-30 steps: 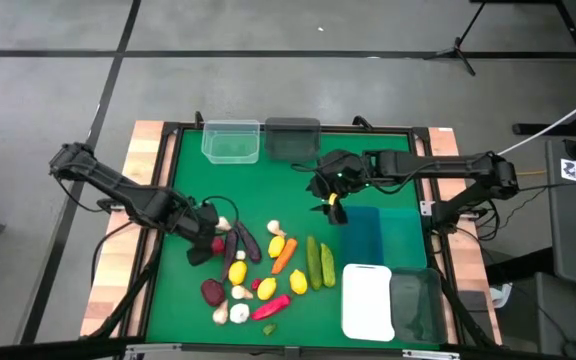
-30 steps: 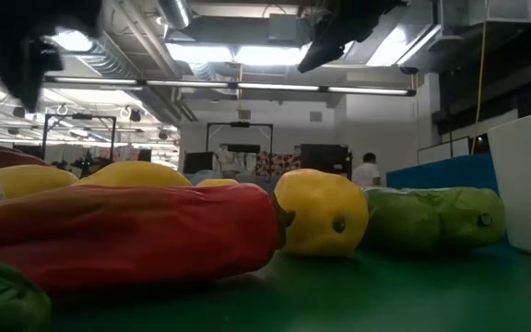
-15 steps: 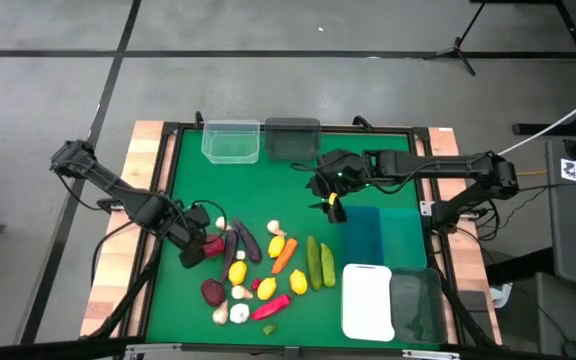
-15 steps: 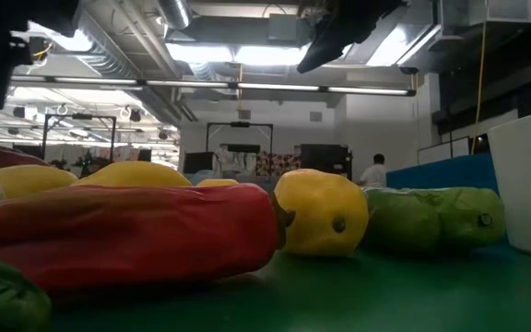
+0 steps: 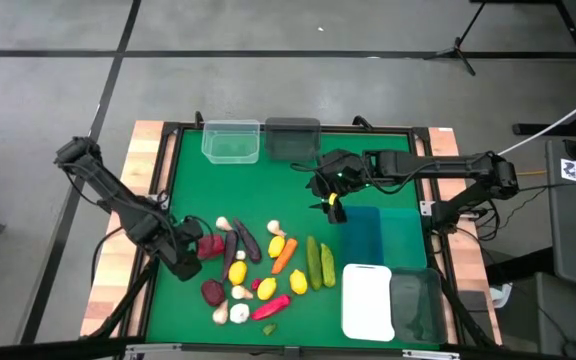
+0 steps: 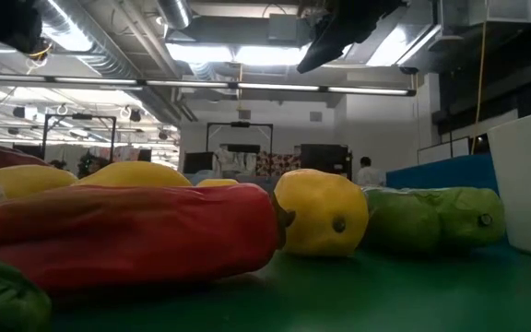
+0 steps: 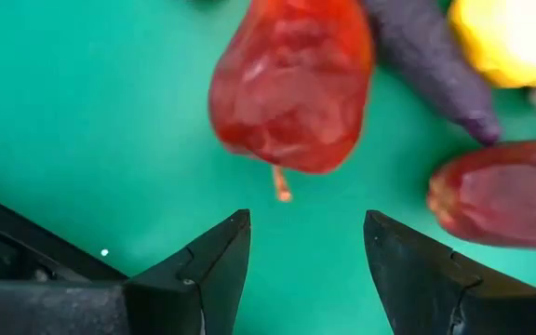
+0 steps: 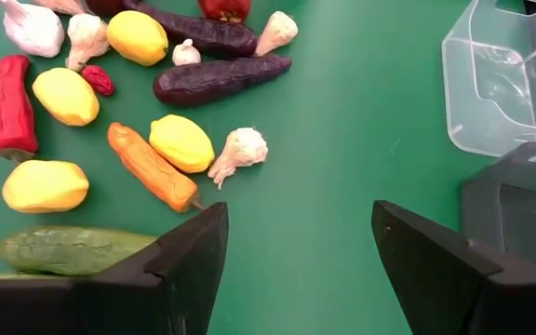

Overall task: Sort produce into baskets
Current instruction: Put the red apple into the bottom black bin

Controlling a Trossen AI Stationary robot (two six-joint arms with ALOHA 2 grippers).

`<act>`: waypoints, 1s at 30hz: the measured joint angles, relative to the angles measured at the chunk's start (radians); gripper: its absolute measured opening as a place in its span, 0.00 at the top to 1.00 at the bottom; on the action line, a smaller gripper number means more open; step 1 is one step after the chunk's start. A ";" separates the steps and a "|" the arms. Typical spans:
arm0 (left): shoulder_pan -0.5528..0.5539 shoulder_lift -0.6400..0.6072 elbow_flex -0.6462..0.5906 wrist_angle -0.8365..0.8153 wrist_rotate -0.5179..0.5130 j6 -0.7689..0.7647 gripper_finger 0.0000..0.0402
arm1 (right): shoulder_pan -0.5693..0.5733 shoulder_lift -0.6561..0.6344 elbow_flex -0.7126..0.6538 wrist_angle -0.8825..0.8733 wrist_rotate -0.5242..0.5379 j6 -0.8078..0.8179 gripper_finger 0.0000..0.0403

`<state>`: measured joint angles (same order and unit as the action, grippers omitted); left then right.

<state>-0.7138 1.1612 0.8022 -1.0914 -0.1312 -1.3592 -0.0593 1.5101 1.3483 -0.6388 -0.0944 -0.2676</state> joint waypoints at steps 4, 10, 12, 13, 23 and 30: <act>-0.013 0.020 -0.039 0.036 0.004 -0.001 0.49 | 0.000 0.000 0.000 0.000 0.001 0.000 0.34; -0.013 0.044 -0.076 0.038 -0.001 -0.002 0.49 | 0.000 0.000 0.000 -0.005 0.000 0.001 0.34; -0.013 0.052 -0.082 0.038 -0.001 0.000 0.49 | 0.000 0.000 0.000 -0.008 0.000 0.001 0.34; -0.012 0.053 -0.084 0.038 -0.002 0.001 0.49 | 0.000 0.000 0.000 -0.008 0.000 0.001 0.34; 0.008 0.058 -0.085 0.070 -0.005 0.004 0.49 | 0.000 0.000 0.000 -0.008 -0.002 0.001 0.34; 0.068 0.060 -0.090 0.082 -0.008 0.086 0.49 | 0.000 -0.001 0.000 -0.010 -0.003 0.001 0.34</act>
<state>-0.6455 1.2209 0.7123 -1.0095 -0.1390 -1.2728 -0.0593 1.5093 1.3479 -0.6488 -0.0969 -0.2668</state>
